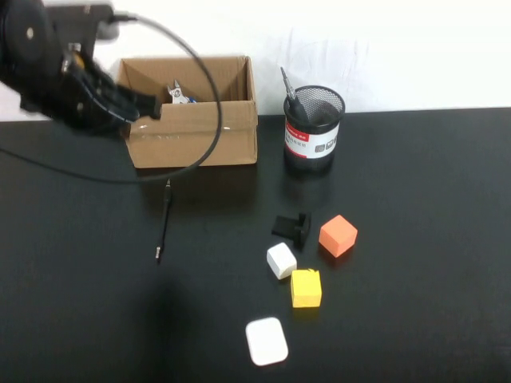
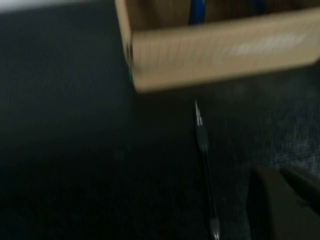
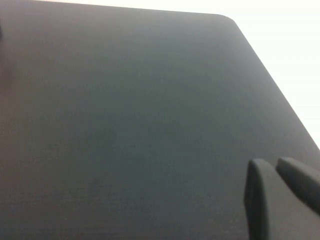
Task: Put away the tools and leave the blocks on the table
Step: Pick up the long Screwdriver from the table
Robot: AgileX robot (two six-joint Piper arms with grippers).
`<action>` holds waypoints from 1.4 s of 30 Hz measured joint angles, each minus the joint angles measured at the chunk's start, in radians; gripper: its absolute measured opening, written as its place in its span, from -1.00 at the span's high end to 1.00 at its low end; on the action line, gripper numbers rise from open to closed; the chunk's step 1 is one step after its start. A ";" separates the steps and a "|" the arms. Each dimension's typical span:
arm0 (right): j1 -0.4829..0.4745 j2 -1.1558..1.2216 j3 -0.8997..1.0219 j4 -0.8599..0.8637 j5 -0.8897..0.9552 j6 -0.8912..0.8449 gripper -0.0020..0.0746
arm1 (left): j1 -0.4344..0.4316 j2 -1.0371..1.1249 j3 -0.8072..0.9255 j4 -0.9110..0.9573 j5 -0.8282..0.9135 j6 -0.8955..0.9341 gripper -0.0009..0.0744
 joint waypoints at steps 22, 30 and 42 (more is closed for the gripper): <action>0.000 0.000 0.000 0.000 0.000 0.000 0.97 | 0.006 0.332 0.012 -0.137 -0.194 -0.009 0.09; 0.000 0.000 0.000 0.000 0.000 0.000 0.97 | 0.006 0.401 0.012 -0.141 -0.292 -0.007 0.15; 0.000 0.000 0.000 0.000 0.000 0.000 0.97 | 0.006 0.426 0.006 -0.141 -0.329 0.023 0.86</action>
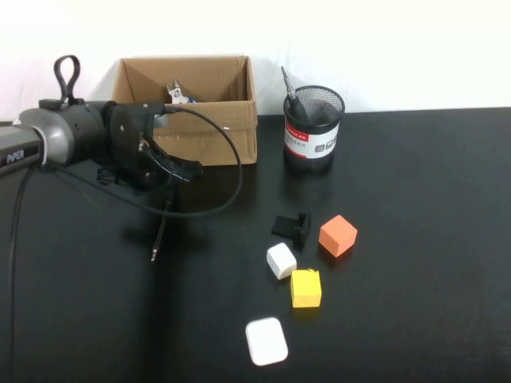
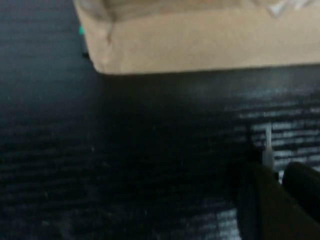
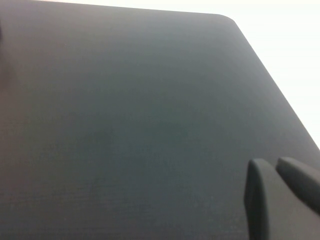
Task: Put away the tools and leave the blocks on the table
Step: Pick up the long Screwdriver from the table, then place the long Screwdriver into the round holder
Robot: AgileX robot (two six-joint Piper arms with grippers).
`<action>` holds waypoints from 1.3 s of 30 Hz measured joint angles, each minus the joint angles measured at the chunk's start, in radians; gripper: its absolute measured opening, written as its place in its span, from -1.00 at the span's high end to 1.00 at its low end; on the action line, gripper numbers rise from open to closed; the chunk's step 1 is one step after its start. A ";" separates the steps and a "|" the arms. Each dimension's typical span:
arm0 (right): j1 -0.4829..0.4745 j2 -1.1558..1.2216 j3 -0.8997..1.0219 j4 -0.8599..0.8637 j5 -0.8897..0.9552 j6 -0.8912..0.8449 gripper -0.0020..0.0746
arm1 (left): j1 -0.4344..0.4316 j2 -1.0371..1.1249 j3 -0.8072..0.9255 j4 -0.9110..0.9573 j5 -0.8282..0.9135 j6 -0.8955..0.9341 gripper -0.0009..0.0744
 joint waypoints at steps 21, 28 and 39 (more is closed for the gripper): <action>0.000 0.000 0.000 0.000 0.000 0.000 0.97 | -0.226 -0.339 0.006 -0.012 -0.329 0.077 0.87; 0.000 0.000 0.000 0.000 0.000 0.000 0.97 | -0.277 -0.257 0.006 -0.012 -0.722 0.068 0.87; 0.000 0.000 0.000 0.000 0.000 0.000 0.97 | -0.307 -0.062 -0.002 0.200 -1.231 -0.117 0.87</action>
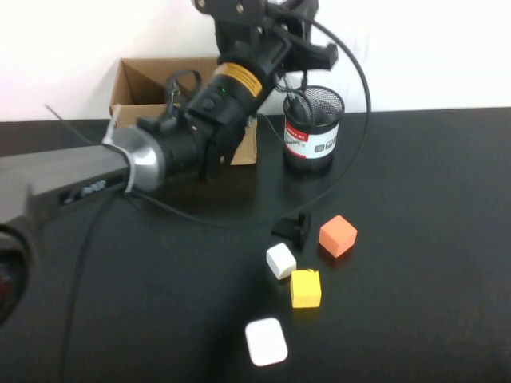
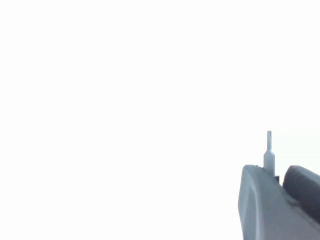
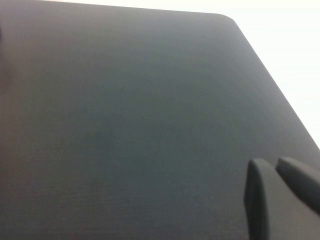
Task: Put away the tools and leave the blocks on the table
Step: Place the long Screwdriver into the round holder
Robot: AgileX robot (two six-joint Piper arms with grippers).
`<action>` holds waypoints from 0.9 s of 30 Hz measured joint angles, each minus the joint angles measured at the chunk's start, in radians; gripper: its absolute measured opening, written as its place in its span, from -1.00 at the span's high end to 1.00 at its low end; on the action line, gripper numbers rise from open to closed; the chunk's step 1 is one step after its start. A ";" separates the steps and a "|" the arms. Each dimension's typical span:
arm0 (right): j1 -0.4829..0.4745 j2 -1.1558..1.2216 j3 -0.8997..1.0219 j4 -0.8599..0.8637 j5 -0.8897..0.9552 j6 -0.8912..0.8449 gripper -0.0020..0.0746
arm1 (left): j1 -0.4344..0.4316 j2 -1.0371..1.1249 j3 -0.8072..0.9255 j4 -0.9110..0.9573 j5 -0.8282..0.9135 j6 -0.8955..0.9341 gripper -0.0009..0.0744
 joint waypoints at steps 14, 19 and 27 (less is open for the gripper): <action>0.000 0.000 0.000 0.000 0.000 0.000 0.97 | 0.000 0.236 -0.234 0.114 0.007 -0.055 0.79; 0.000 0.000 0.000 0.000 0.000 0.000 0.97 | 0.000 0.257 -0.256 0.100 0.025 -0.020 0.54; 0.000 0.000 0.000 0.000 0.000 0.000 0.97 | 0.000 0.259 -0.261 0.059 0.025 0.009 0.46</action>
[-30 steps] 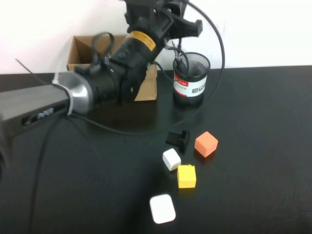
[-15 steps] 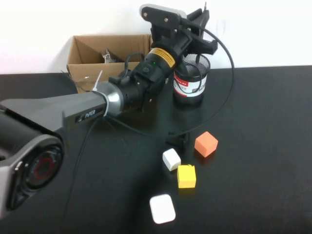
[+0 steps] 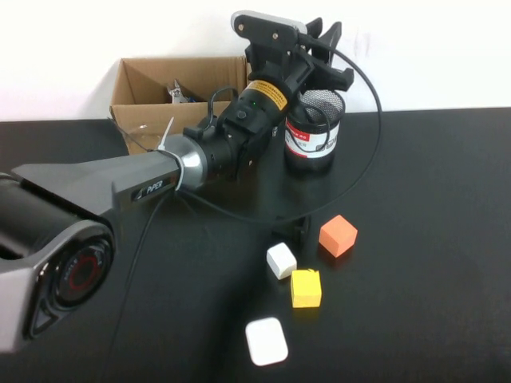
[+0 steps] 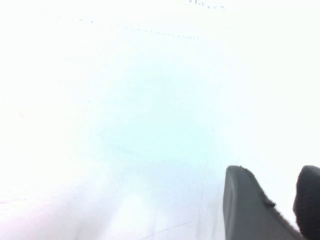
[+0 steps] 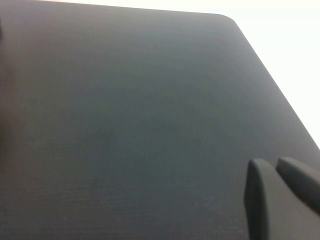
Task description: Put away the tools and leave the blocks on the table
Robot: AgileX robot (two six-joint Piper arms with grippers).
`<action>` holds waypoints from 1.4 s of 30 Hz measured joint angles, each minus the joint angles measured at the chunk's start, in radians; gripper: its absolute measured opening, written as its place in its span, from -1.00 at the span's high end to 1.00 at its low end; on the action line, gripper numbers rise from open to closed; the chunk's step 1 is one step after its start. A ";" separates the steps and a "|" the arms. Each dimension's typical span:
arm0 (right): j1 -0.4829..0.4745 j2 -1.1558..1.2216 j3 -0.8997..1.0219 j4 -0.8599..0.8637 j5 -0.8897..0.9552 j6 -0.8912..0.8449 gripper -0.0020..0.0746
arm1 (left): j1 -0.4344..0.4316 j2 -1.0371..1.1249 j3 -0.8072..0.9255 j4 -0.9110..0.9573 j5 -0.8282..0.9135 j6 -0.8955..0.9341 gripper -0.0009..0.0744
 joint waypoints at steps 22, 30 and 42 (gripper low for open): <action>0.000 0.000 0.000 0.000 0.000 0.000 0.97 | 0.068 -0.560 0.033 0.107 0.956 0.091 0.98; 0.000 0.000 0.000 0.000 0.000 0.000 0.97 | 0.097 -0.904 0.451 0.121 0.927 0.106 0.98; 0.000 0.000 0.000 0.000 0.000 0.000 0.97 | 0.097 -1.479 1.090 0.121 0.895 -0.017 0.98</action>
